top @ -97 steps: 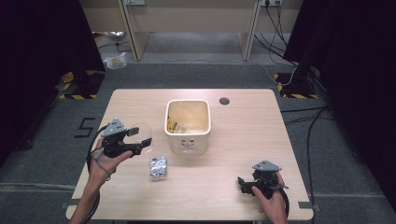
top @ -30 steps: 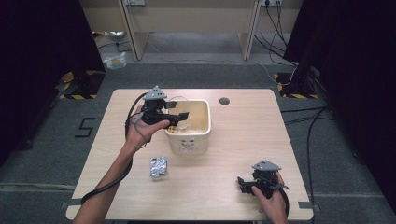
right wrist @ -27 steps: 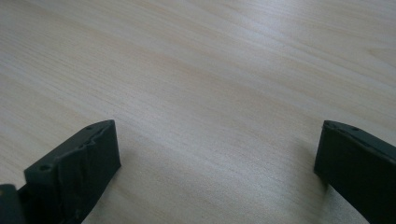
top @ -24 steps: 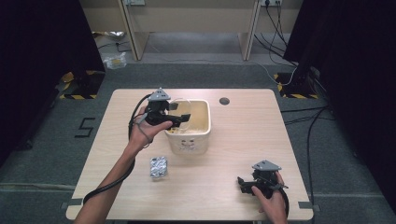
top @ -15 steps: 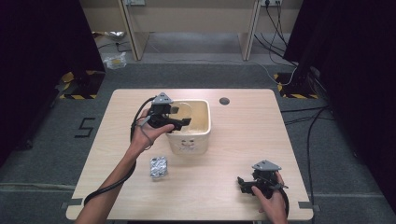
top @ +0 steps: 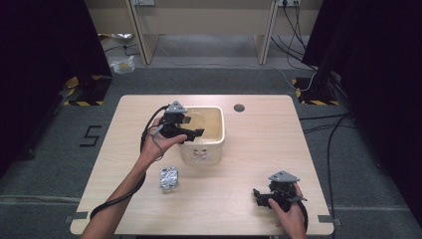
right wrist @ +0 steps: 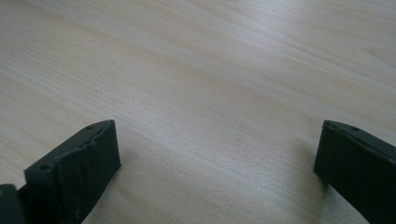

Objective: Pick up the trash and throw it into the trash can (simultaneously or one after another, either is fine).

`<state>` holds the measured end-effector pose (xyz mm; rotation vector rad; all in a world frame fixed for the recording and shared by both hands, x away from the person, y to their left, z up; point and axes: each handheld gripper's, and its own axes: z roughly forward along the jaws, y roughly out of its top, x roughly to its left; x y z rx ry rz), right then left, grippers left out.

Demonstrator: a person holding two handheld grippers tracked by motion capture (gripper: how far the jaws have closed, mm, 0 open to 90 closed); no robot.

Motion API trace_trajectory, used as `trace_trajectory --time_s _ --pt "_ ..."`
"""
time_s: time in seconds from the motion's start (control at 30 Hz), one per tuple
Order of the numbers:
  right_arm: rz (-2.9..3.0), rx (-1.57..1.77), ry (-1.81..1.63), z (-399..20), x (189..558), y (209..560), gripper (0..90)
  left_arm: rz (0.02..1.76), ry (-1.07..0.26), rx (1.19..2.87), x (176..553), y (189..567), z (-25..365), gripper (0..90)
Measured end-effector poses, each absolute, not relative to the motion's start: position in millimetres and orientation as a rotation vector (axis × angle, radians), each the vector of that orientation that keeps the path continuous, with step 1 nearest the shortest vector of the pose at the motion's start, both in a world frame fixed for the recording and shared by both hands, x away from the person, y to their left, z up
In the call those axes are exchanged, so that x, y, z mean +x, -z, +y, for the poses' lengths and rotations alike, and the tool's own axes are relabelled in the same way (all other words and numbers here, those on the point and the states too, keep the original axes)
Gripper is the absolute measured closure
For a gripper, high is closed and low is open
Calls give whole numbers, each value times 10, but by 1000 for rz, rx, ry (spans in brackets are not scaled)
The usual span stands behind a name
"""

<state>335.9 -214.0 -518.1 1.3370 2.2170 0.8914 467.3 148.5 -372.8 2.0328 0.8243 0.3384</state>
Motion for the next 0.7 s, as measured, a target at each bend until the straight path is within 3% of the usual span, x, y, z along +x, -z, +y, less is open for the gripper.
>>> trace_trajectory --time_s 0.7 --pt "2220 1335 -892 -2138 3358 5180 4 817 -339 2017 4637 3637 1524 164"
